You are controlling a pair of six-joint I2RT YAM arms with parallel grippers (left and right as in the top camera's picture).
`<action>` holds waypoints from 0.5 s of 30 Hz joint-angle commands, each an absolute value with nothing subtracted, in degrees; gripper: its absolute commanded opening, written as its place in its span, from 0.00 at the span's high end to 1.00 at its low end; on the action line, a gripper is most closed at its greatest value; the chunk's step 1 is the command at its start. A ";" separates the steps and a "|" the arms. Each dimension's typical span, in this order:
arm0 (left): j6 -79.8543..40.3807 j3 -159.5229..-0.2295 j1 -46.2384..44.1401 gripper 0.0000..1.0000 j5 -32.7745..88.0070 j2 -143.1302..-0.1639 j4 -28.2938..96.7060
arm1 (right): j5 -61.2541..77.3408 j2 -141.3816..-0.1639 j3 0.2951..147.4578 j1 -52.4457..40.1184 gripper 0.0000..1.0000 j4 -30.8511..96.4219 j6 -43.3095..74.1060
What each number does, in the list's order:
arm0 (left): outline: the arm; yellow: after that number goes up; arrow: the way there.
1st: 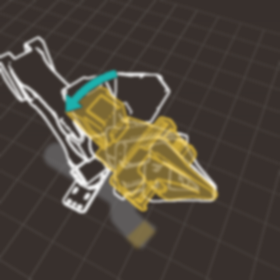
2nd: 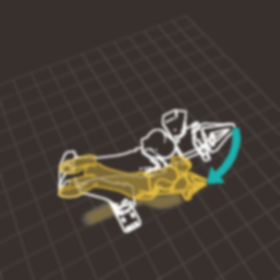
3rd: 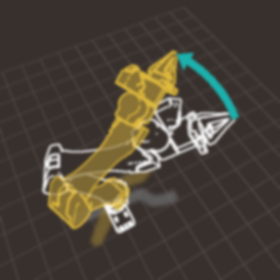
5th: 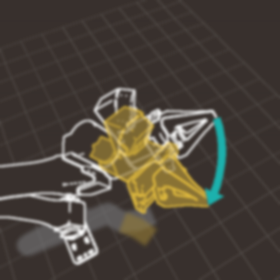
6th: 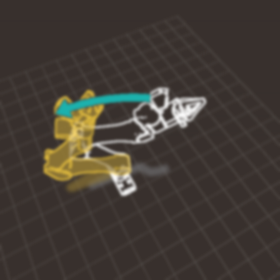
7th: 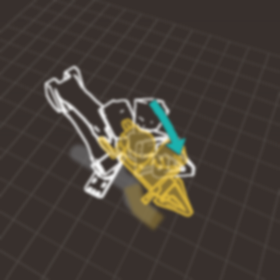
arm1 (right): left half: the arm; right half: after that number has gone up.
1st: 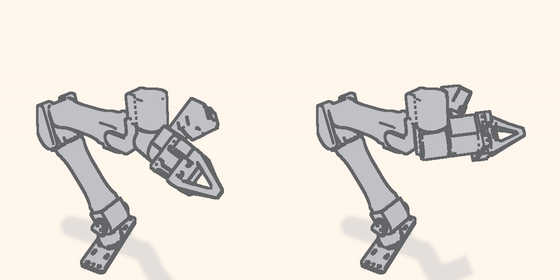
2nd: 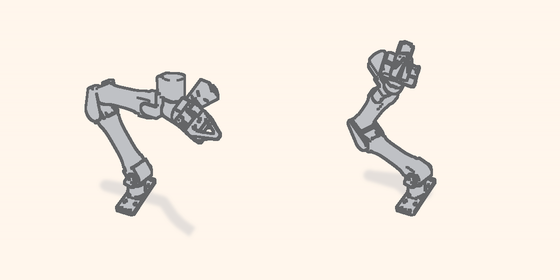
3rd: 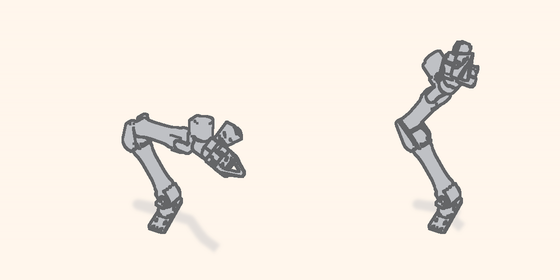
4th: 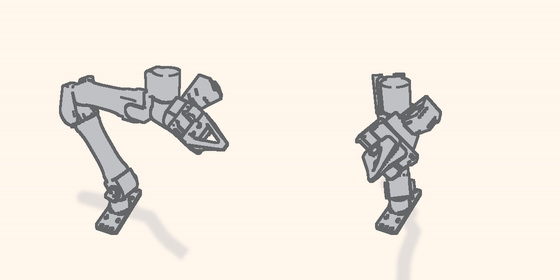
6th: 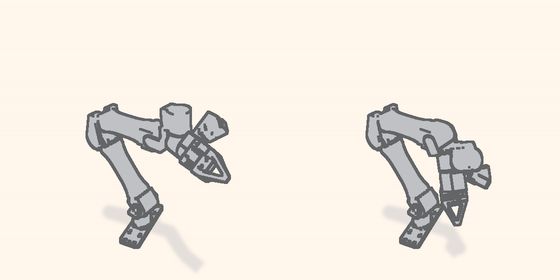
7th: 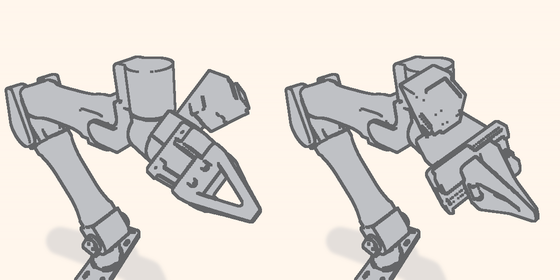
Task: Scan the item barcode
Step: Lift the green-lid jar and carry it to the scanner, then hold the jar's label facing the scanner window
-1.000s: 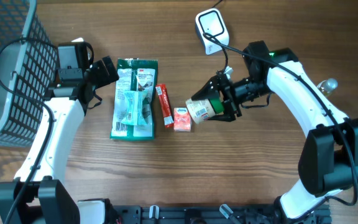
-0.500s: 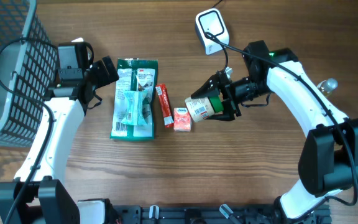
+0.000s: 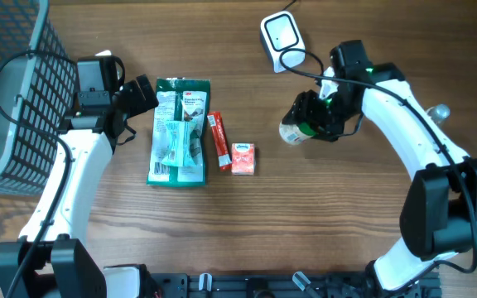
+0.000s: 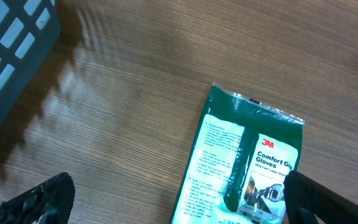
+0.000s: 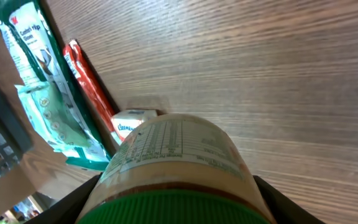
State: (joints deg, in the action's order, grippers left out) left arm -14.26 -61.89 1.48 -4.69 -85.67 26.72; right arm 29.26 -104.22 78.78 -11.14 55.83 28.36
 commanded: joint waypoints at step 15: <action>-13.76 -62.33 1.67 0.00 -5.23 -85.52 26.57 | 11.25 -103.83 109.16 -12.10 0.75 56.77 0.64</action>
State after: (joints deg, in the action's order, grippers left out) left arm -14.26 -61.89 1.48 -4.69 -85.67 26.72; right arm 16.58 -103.59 108.16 -11.35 59.70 8.43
